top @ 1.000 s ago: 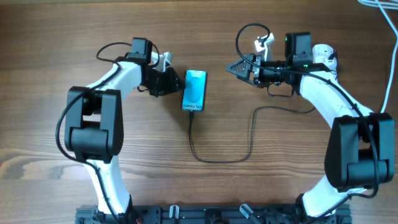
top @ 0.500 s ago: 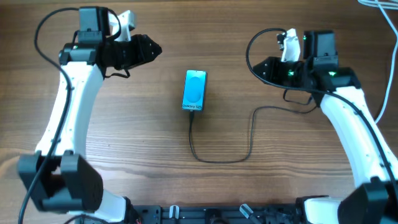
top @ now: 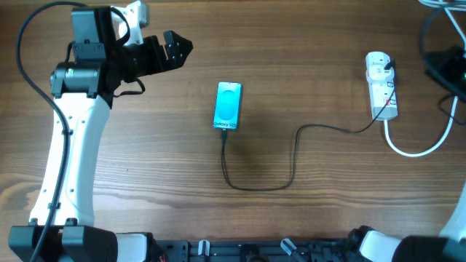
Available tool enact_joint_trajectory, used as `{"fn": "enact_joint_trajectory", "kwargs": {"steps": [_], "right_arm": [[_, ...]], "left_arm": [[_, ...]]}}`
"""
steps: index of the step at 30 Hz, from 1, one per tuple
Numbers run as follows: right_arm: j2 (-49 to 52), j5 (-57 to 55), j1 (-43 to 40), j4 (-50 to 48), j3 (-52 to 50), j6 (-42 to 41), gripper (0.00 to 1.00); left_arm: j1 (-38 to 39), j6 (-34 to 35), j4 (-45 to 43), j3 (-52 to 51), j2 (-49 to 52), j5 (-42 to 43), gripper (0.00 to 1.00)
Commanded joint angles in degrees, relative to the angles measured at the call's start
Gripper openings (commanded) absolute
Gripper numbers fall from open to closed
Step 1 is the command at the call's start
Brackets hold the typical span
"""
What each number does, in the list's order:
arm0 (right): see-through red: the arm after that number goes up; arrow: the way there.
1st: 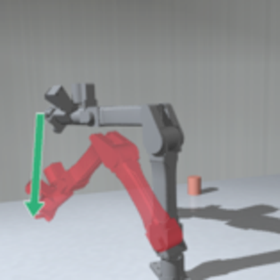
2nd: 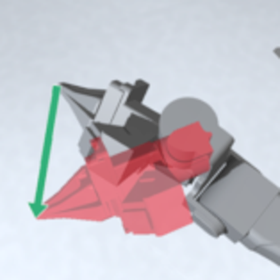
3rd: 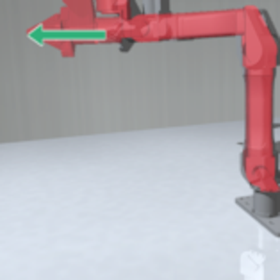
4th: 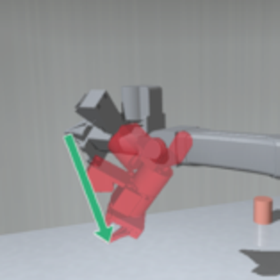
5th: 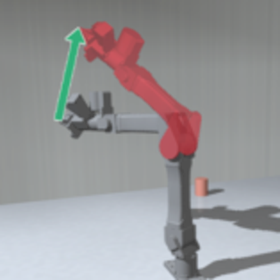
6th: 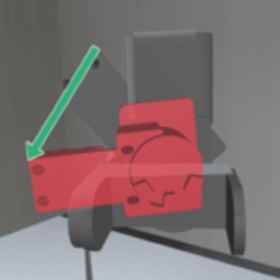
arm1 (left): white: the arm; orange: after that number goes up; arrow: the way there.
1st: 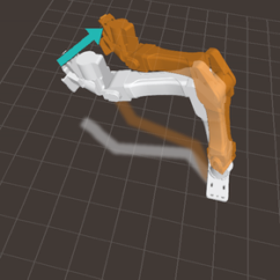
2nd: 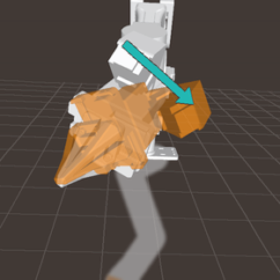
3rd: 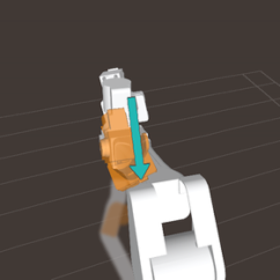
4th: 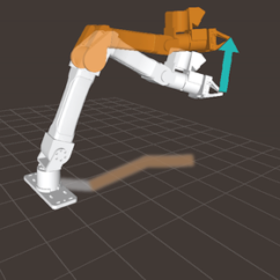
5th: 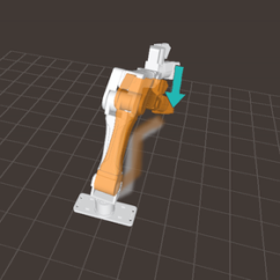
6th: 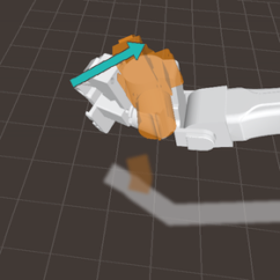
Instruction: Plug charger to phone and switch on socket
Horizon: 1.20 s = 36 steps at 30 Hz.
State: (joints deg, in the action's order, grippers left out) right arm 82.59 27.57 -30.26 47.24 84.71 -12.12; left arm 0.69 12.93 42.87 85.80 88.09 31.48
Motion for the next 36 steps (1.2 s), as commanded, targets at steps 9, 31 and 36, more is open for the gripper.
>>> {"fn": "enact_joint_trajectory", "kwargs": {"steps": [9, 31, 36], "right_arm": [[19.12, -0.98, -6.56, -12.44, -3.43, -4.57, 0.04], [37.99, -0.13, 0.81, -22.64, -3.48, 4.59, 0.04], [38.77, -0.59, 0.85, -23.06, -3.48, 4.61, 0.05]], "left_arm": [[-0.22, -0.28, -0.13, 0.72, -0.28, -0.09, 1.00], [-0.22, -0.31, -0.13, 0.72, -0.28, -0.11, 1.00], [-0.22, -0.28, -0.13, 0.72, -0.28, -0.11, 1.00]]}}
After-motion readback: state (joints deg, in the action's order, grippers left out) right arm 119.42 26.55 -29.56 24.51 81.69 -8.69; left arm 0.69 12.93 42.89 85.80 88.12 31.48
